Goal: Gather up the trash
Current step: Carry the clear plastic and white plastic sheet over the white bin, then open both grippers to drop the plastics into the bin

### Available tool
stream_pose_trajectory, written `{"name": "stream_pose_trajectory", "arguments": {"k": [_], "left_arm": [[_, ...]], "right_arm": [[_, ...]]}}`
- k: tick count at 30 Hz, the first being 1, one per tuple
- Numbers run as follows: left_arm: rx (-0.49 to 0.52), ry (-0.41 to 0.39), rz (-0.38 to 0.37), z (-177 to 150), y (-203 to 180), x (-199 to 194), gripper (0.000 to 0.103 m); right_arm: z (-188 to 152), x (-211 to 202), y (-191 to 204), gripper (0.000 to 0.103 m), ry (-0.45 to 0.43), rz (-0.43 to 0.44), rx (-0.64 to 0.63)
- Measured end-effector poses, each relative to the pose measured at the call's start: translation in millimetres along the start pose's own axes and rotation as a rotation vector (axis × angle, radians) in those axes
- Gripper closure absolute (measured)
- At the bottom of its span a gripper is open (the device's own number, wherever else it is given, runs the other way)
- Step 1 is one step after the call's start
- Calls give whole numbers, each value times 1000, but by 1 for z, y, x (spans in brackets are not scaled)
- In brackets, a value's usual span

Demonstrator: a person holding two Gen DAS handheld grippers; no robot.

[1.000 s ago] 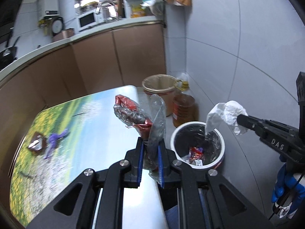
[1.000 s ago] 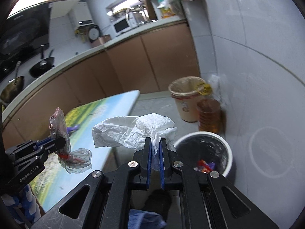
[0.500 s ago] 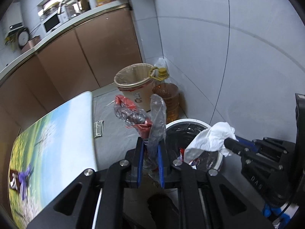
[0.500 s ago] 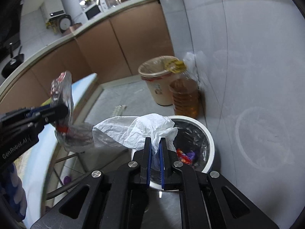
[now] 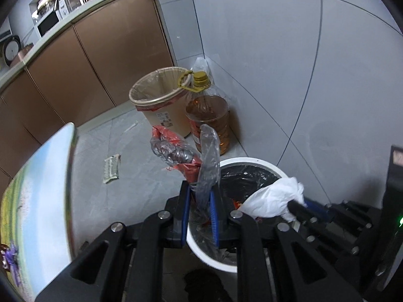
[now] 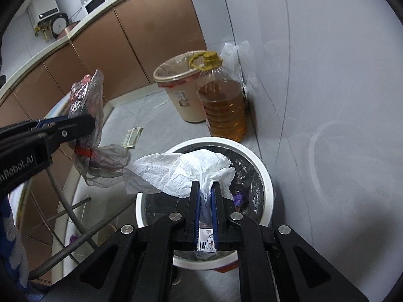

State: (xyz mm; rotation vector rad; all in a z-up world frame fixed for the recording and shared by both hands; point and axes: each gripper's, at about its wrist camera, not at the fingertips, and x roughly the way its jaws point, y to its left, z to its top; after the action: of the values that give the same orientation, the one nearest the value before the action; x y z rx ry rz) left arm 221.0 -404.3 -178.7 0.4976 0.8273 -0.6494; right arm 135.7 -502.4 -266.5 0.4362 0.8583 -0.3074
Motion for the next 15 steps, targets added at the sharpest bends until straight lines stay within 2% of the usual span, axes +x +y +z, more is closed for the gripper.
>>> {"name": "stream_pose_trajectory", "arguments": {"k": [2,4,5,6,7,8,15], "left_arm": [[-3,6,-1,2,-1,5,86],[-15,11,-3,4,0,11,74],[-27,10,-6,5,1,12,70],[-36,7,-9,5,1,12,65],[-49,5,-14,6,3,13,64],[-59,5,-15,7,4,13,64],[-85,-10,-15,6,8,-1,62]], "right_arm": [[-1,6,0,92,8,-3,-3],[-2,13,-1,91,16,-14,-4],[-3,14,-2,89,19,-14,-2],[-4,16,-3,82,22,-17,2],[-4,17,-5,76,23,-19,3],[-4,17,-6,75,23,-20,4],[-8,12,-4,68,23,-17,13]]}}
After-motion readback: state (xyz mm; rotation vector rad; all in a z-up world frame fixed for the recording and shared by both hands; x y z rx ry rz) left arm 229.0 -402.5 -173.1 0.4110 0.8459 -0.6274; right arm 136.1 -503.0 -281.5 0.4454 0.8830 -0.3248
